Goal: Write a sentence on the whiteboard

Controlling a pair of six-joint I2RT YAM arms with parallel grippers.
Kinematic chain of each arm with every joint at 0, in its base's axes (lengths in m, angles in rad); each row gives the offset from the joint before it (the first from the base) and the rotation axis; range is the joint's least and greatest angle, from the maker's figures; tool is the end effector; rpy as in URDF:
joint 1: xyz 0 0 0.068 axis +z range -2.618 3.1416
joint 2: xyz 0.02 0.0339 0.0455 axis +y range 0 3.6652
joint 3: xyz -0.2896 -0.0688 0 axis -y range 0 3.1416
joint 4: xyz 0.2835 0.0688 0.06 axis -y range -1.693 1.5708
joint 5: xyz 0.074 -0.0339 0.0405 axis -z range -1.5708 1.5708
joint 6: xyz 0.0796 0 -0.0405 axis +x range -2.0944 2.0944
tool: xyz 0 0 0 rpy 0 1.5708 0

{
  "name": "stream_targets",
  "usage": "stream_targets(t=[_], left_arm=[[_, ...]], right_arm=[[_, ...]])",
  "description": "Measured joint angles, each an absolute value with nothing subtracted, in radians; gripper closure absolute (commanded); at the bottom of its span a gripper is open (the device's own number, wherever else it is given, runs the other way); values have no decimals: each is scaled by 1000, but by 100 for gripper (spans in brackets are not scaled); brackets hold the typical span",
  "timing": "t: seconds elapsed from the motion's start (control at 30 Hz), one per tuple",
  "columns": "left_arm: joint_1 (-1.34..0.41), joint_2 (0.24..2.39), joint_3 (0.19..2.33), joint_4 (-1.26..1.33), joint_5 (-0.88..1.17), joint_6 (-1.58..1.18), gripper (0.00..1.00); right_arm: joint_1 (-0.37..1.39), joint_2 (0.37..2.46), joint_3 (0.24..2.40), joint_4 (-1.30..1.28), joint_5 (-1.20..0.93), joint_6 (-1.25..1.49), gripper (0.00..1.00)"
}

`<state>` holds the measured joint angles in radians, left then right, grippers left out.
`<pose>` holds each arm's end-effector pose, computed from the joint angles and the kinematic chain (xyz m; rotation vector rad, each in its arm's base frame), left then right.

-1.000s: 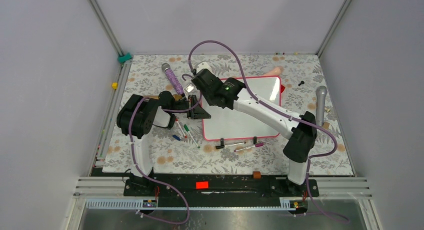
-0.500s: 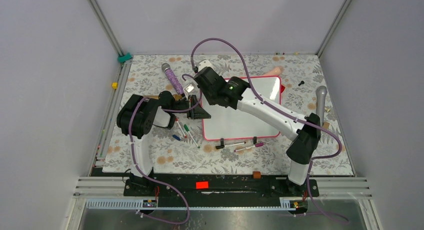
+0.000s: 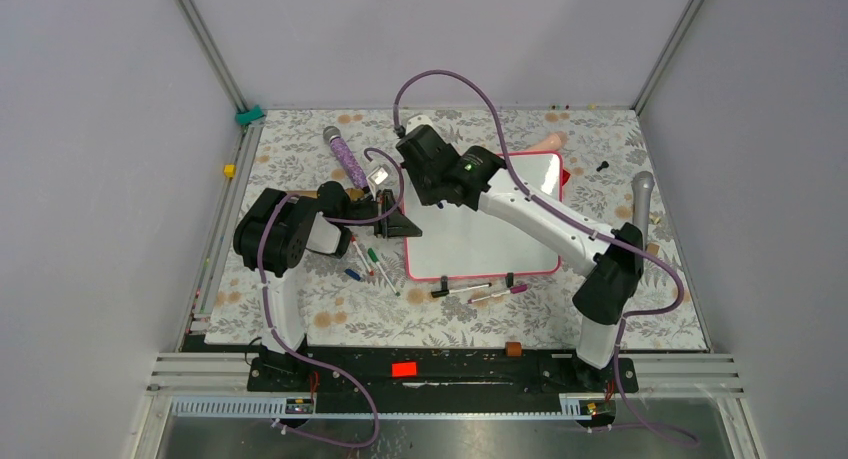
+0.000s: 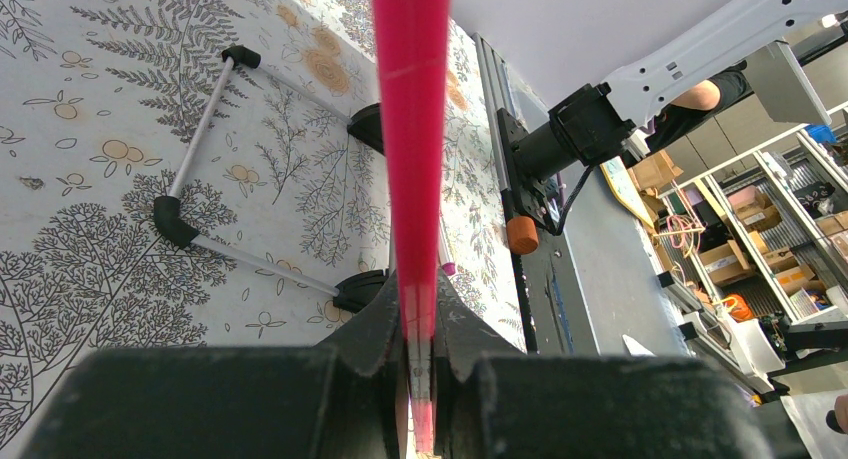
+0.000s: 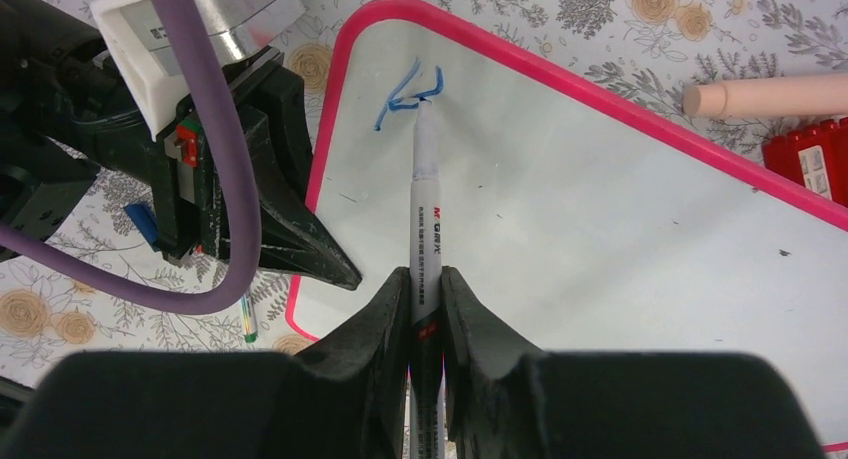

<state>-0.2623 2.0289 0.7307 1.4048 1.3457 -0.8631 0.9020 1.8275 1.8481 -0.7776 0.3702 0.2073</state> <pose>0.3405 -0.1718 0.1261 0.7765 1.7155 -1.7860 0.3224 0.3615 0.3577 -0.5986 2.1899 0.1534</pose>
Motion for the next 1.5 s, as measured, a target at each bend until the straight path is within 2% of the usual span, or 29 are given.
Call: stream_targets(t=[0.63, 1.33, 1.37, 1.4, 1.5], left_arm=[[-262, 2029, 731, 1401, 1344, -865, 100], [-262, 2029, 731, 1403, 1345, -863, 100], [-262, 2029, 731, 1403, 1345, -863, 99], [-262, 2029, 731, 1402, 1345, -863, 89], [-262, 2029, 731, 1405, 1350, -862, 70]], right_arm=[[902, 1875, 1883, -819, 336, 224, 100], [899, 1848, 1774, -835, 329, 260, 100], [898, 1848, 1774, -835, 329, 260, 100], [897, 1847, 1774, -835, 329, 262, 100], [896, 1843, 1774, -834, 328, 262, 100]])
